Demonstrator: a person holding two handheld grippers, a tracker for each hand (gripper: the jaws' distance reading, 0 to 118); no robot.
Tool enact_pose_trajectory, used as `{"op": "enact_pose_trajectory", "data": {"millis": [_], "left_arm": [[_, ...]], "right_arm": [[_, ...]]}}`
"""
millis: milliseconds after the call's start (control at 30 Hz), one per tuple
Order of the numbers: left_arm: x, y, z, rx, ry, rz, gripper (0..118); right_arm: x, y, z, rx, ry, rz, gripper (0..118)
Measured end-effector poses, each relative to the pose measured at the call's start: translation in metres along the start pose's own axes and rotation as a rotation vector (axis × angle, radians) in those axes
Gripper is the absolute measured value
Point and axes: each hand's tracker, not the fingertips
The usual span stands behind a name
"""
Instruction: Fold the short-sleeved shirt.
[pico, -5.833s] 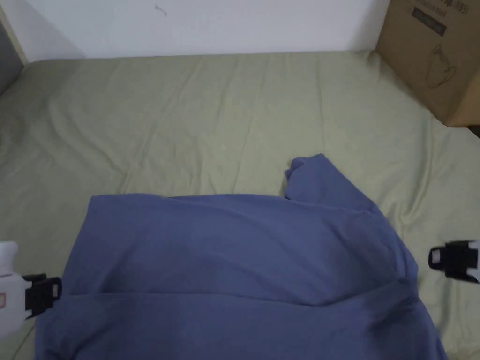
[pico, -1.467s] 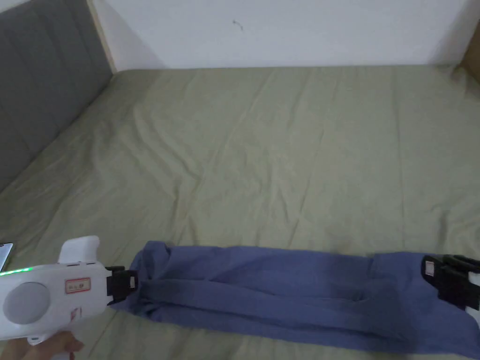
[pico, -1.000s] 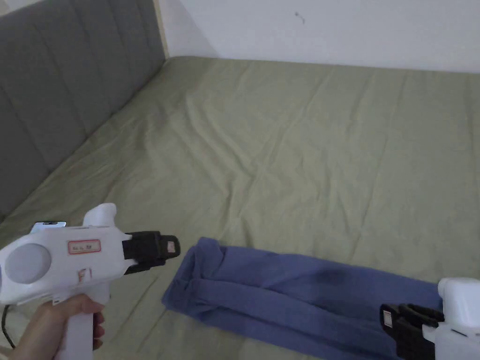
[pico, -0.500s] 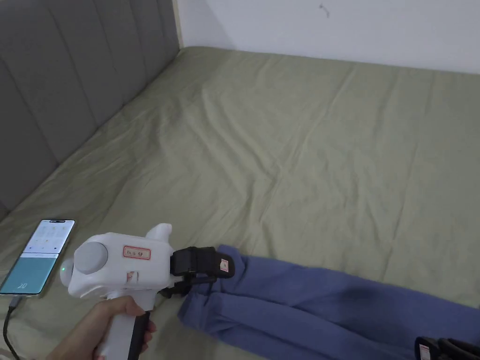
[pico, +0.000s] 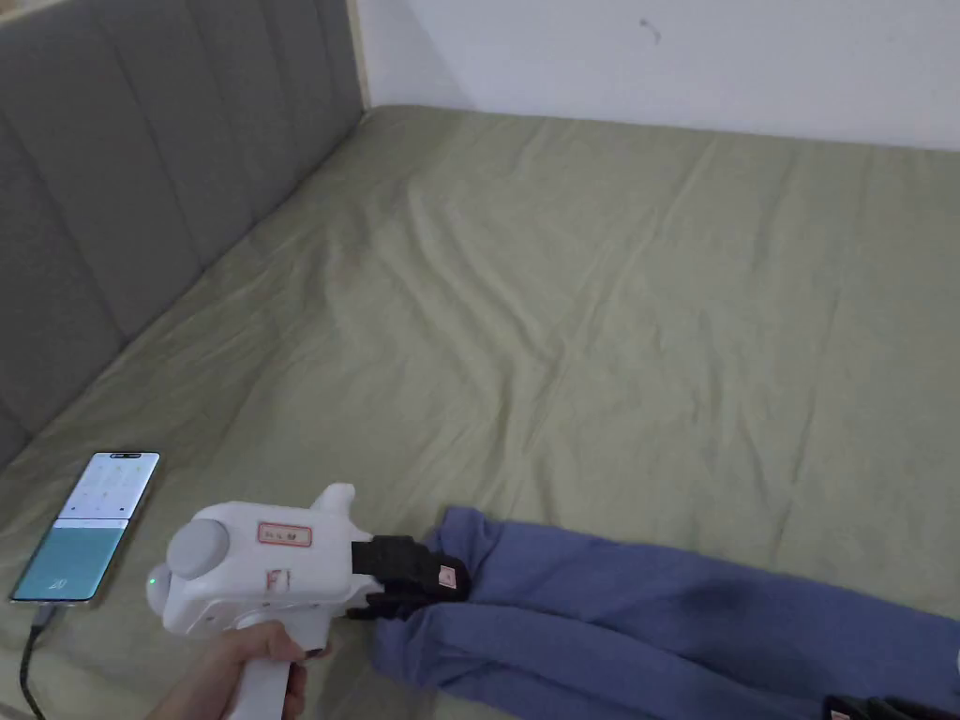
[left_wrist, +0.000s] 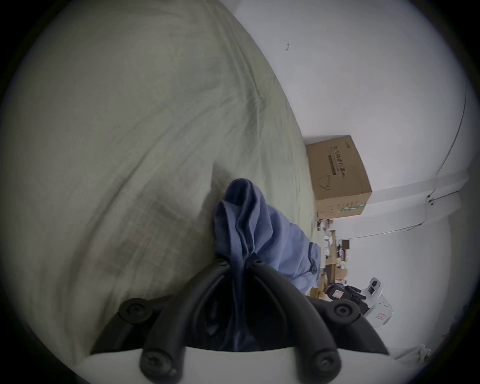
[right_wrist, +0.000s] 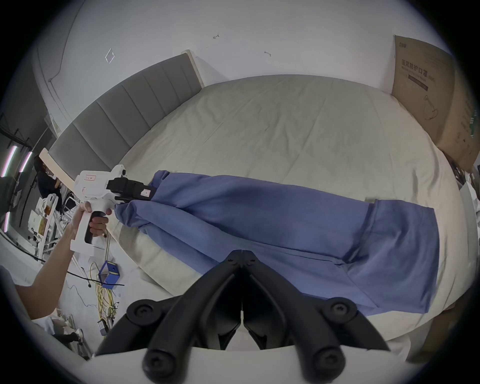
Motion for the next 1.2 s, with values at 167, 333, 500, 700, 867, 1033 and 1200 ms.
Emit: {"op": "enact_pose_trajectory", "data": {"millis": [167,333,500,700,867,1033,1200], "left_arm": [[0.050,-0.002,0.029,0.052,0.012,-0.127,6],[0.120,-0.012,0.037,0.057,-0.012,-0.199,6],[0.207,-0.027,-0.007,0.020,-0.032,-0.277,6],[0.274,-0.041,-0.138,-0.146,-0.003,-0.305,6],[0.279,-0.049,-0.243,-0.290,0.154,-0.380,31],[0.277,-0.059,-0.265,-0.332,0.139,-0.352,113],[0.292,-0.054,-0.207,-0.189,0.090,-0.387,118]], "right_arm": [[0.024,-0.004,0.024,0.048,-0.020,-0.088,0],[0.048,-0.014,0.044,0.077,-0.045,-0.137,0],[0.075,-0.026,0.066,0.123,-0.048,-0.197,0],[0.114,-0.041,0.091,0.183,-0.039,-0.309,0],[0.137,-0.054,0.110,0.219,-0.073,-0.369,0],[0.157,-0.067,0.119,0.230,-0.078,-0.426,0],[0.160,-0.072,0.115,0.219,-0.071,-0.434,0]]}}
